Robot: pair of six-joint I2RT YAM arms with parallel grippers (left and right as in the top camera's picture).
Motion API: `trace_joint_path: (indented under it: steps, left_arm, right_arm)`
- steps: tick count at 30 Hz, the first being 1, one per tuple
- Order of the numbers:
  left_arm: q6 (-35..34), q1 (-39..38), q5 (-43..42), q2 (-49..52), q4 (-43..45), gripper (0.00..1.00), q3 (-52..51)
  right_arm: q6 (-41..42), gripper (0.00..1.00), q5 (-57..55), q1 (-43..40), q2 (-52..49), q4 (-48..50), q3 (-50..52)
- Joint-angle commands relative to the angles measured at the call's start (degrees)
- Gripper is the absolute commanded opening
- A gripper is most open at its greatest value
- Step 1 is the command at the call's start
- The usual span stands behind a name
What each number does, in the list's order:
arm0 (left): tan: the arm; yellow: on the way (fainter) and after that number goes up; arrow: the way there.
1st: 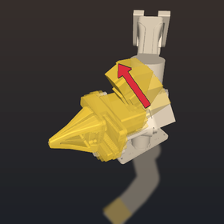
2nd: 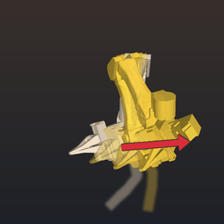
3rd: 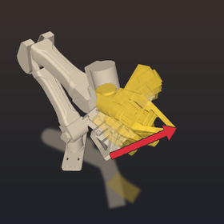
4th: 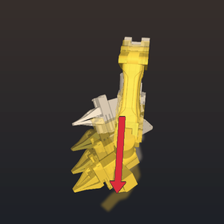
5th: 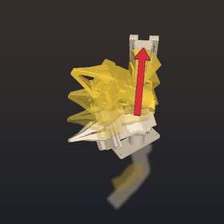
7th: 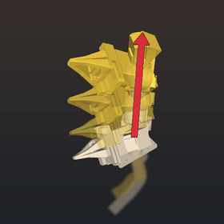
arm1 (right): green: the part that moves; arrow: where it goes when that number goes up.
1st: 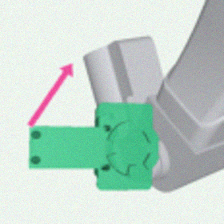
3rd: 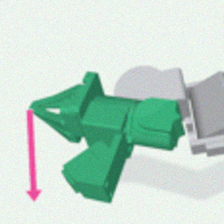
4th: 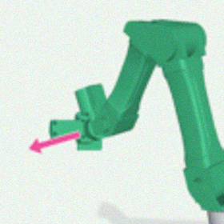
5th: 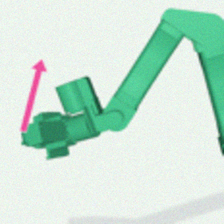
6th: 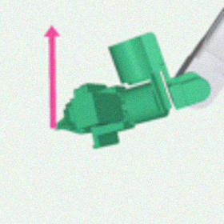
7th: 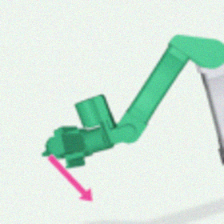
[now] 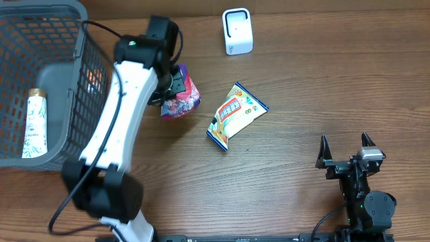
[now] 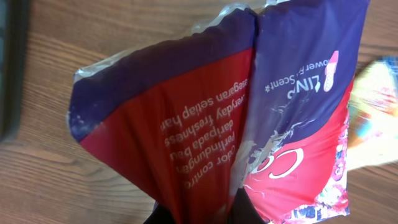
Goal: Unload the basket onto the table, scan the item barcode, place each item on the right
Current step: 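Carry the pad pack out and lower it beside the snack bag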
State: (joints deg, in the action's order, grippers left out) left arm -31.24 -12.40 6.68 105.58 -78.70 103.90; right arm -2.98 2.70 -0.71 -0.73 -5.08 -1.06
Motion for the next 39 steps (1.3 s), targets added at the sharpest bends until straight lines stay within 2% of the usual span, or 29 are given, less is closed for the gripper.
trace_joint_path:
  steps: [1,9,12,17,22,29,31,32,34,37,39]
  left_arm:
    - [-3.1,-0.9,0.9,5.8,0.1,0.05,-0.4]
    - [-2.7,-2.8,-4.6,16.3,-0.8,0.04,-0.4]
    - [0.9,-3.6,-8.7,16.9,-0.7,0.09,-0.3]
    - [5.5,-4.7,-11.4,16.1,-1.4,0.27,0.3]
    - [7.0,-4.9,-12.6,16.1,-5.9,0.37,4.2]
    - [12.4,-4.9,-13.7,16.1,-15.5,0.53,18.1]
    - [13.9,-4.7,-13.5,16.1,-18.2,0.61,23.8]
    - [15.6,-4.4,-14.0,15.4,-18.1,0.74,27.4]
    - [15.6,-3.9,-13.7,14.2,-18.1,0.86,31.8]
    - [15.6,-2.2,-13.5,11.5,-18.1,1.00,38.8]
    - [15.6,-0.2,-13.0,9.0,-18.1,1.00,42.5]
  right_arm:
    - [0.1,1.00,-0.1,0.2,0.6,0.4,0.6]
    - [0.1,1.00,-0.1,0.2,0.6,0.4,0.6]
    - [0.1,1.00,-0.1,0.2,0.6,0.4,0.6]
    - [0.1,1.00,-0.1,0.2,0.6,0.4,0.6]
    - [0.1,1.00,-0.1,0.2,0.6,0.4,0.6]
    - [0.1,1.00,-0.1,0.2,0.6,0.4,0.6]
    - [0.1,1.00,-0.1,0.2,0.6,0.4,0.6]
    - [0.1,1.00,-0.1,0.2,0.6,0.4,0.6]
    - [0.1,1.00,-0.1,0.2,0.6,0.4,0.6]
    - [0.1,1.00,-0.1,0.2,0.6,0.4,0.6]
    - [0.1,1.00,-0.1,0.2,0.6,0.4,0.6]
